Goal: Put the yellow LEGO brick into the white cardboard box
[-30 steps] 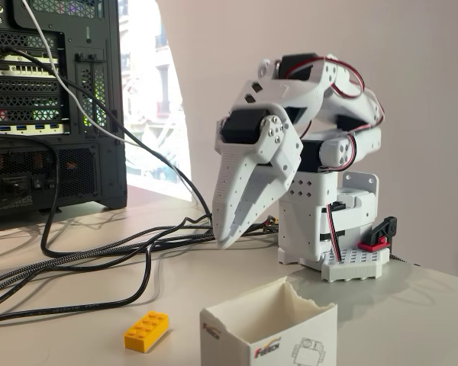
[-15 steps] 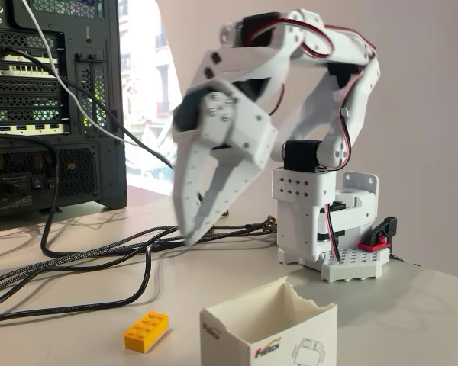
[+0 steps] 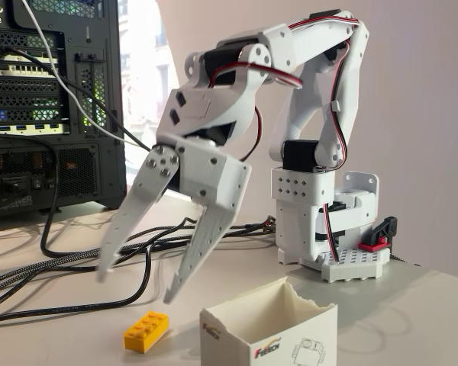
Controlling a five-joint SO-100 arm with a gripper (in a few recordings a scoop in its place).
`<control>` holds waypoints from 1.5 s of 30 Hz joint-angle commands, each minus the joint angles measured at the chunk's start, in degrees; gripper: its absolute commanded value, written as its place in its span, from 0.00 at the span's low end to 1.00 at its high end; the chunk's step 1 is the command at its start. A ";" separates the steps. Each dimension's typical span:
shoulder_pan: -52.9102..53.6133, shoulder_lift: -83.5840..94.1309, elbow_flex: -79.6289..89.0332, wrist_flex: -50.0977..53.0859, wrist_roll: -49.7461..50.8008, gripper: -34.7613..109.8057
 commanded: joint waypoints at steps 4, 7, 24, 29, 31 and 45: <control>-0.09 -4.22 -4.31 -1.05 7.73 0.58; -0.35 -6.86 -5.27 -0.97 10.55 0.58; -0.35 -20.21 -15.29 -1.14 14.68 0.28; -0.35 -21.09 -16.96 -1.14 14.41 0.18; -0.35 -21.09 -17.31 -1.14 14.33 0.18; -0.70 -15.73 -19.07 7.38 -0.26 0.47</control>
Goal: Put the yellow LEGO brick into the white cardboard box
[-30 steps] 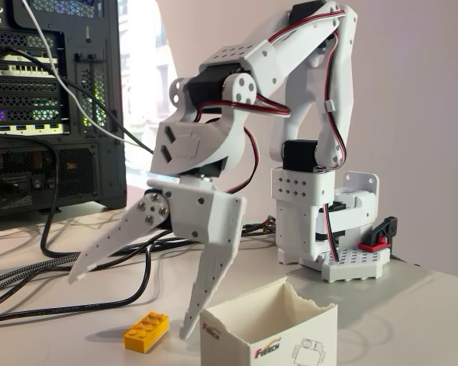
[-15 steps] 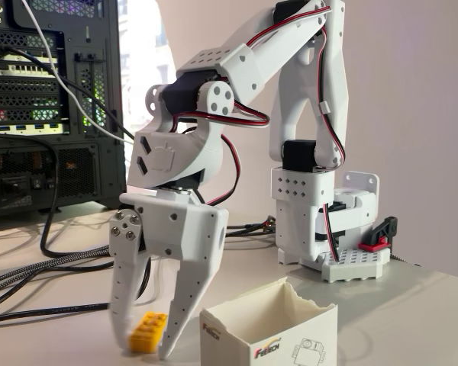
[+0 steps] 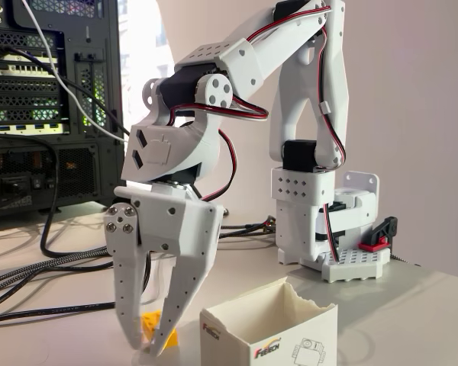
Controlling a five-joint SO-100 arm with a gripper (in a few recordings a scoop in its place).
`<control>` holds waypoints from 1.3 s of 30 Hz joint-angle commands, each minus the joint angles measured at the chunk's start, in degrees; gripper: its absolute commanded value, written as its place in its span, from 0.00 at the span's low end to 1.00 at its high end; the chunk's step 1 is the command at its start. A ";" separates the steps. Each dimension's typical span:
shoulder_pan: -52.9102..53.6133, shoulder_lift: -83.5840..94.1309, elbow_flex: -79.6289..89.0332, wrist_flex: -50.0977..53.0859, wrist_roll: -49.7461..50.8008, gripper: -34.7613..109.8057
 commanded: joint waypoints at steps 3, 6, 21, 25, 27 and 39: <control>-1.23 8.61 -6.42 11.16 -11.51 0.50; -0.97 10.02 -5.71 14.24 -14.50 0.51; 2.29 9.23 3.78 6.24 -21.01 0.48; 3.16 7.21 3.52 5.01 -22.68 0.45; 3.43 5.71 3.25 3.96 -23.64 0.43; 3.78 4.13 1.23 3.60 -27.25 0.30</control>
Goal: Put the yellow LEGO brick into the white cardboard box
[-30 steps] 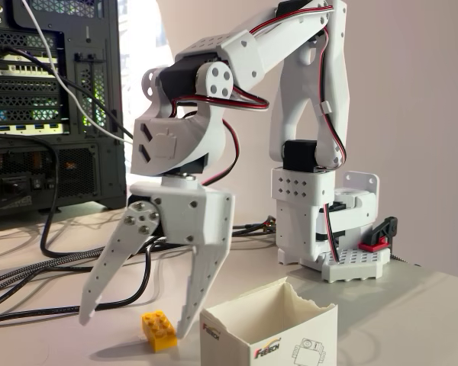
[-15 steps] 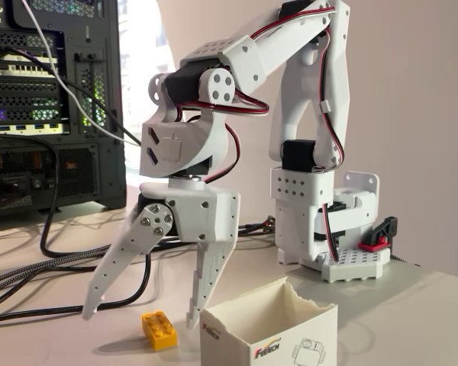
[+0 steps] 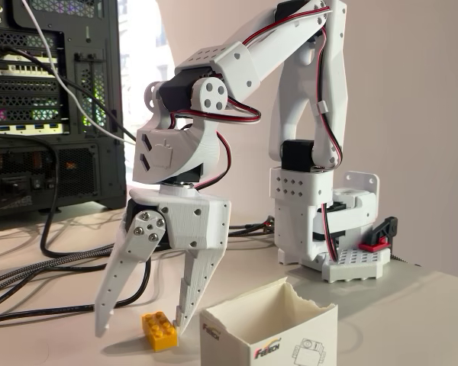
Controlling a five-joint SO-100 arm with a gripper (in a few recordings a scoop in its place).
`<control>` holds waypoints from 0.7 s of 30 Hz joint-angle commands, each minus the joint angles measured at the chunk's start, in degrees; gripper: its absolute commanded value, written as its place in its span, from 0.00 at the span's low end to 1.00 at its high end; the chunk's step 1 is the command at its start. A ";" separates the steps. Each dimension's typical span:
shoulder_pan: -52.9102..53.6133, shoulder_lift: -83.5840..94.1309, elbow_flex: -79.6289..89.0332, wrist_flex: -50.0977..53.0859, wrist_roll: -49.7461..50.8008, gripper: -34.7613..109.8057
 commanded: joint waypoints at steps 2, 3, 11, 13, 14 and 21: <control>0.62 2.29 -2.64 -0.97 -1.32 0.22; 0.53 2.29 -3.08 -1.05 -1.67 0.18; 0.00 3.34 -6.06 1.49 -2.72 0.18; -0.35 4.66 -7.56 3.87 -3.25 0.18; -0.62 5.62 -8.70 5.36 -3.43 0.18; -4.83 10.90 -20.83 20.74 -2.81 0.18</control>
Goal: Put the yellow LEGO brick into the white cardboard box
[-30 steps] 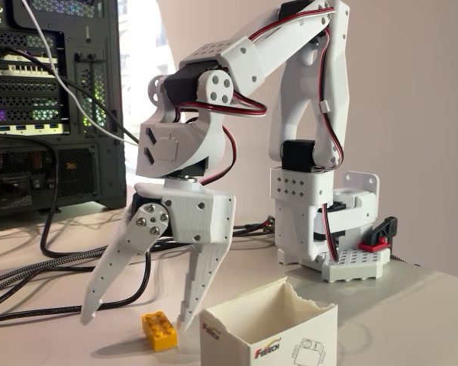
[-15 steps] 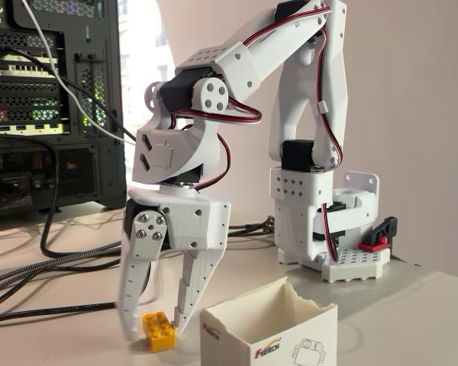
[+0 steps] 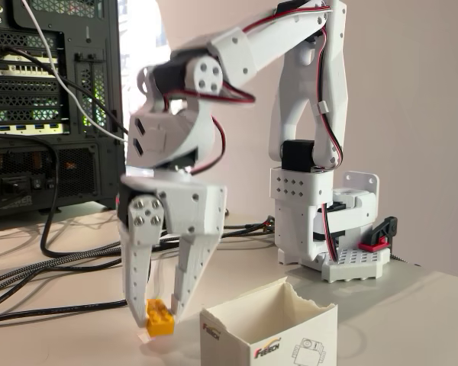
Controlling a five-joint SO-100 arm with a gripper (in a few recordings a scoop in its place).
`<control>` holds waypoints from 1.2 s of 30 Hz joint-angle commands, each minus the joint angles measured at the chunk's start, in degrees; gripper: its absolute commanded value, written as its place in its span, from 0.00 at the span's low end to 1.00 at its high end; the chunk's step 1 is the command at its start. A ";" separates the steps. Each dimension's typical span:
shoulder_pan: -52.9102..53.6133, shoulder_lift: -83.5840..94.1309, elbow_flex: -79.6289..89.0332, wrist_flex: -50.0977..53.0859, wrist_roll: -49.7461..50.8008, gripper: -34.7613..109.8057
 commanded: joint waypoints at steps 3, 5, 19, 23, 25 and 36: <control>-6.24 11.07 -15.91 13.80 2.29 0.18; -8.88 11.34 -19.86 16.79 3.25 0.18; -27.86 8.17 -27.42 14.41 14.85 0.18; -29.44 9.05 -22.50 10.72 16.70 0.18; -29.27 10.02 -20.21 9.32 16.88 0.18; -26.72 12.74 -14.94 9.14 15.91 0.28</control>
